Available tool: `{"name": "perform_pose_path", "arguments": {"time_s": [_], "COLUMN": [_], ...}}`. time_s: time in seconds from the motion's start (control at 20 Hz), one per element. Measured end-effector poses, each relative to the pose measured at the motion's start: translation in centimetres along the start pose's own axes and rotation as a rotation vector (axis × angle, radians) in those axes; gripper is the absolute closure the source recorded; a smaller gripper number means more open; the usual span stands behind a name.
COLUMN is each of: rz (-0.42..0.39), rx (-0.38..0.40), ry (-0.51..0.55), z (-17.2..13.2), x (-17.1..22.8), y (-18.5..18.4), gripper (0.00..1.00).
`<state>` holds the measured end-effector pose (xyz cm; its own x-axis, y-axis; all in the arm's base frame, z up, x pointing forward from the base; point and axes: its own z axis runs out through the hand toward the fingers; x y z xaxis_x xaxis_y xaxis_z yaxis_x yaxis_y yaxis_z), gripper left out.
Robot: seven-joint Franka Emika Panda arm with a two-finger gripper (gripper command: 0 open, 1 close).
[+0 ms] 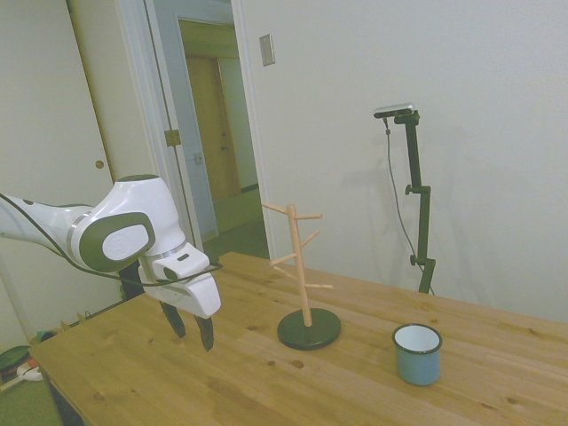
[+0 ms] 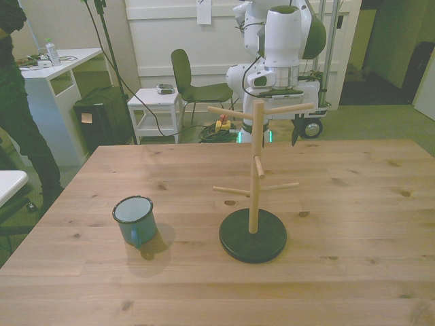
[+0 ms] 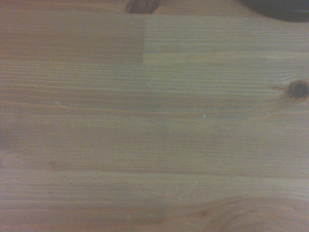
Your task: Hang the mug
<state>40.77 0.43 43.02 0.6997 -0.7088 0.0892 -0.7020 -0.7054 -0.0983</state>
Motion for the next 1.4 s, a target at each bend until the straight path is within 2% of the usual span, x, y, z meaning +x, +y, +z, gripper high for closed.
{"name": "perform_pose_path", "arguments": {"time_s": [0.15, 0.35, 0.5, 0.75, 1.15, 1.4], "rz": [0.014, 0.079, 0.119, 0.194, 0.264, 0.286], "rx": [-0.002, 0.015, 0.032, 0.035, 0.018, 0.009], "ry": [-0.002, -0.004, -0.006, -0.001, -0.012, -0.026], "z": [0.0, -0.4, -1.1, -3.6, -6.2, -4.9], "x": [0.5, 4.1, 7.8, 16.5, 27.7, 32.8], "y": [0.5, 4.1, 7.4, 12.1, 13.4, 13.7], "gripper": [0.0, 0.0, 0.0, 0.0, 0.0, 0.0]}}
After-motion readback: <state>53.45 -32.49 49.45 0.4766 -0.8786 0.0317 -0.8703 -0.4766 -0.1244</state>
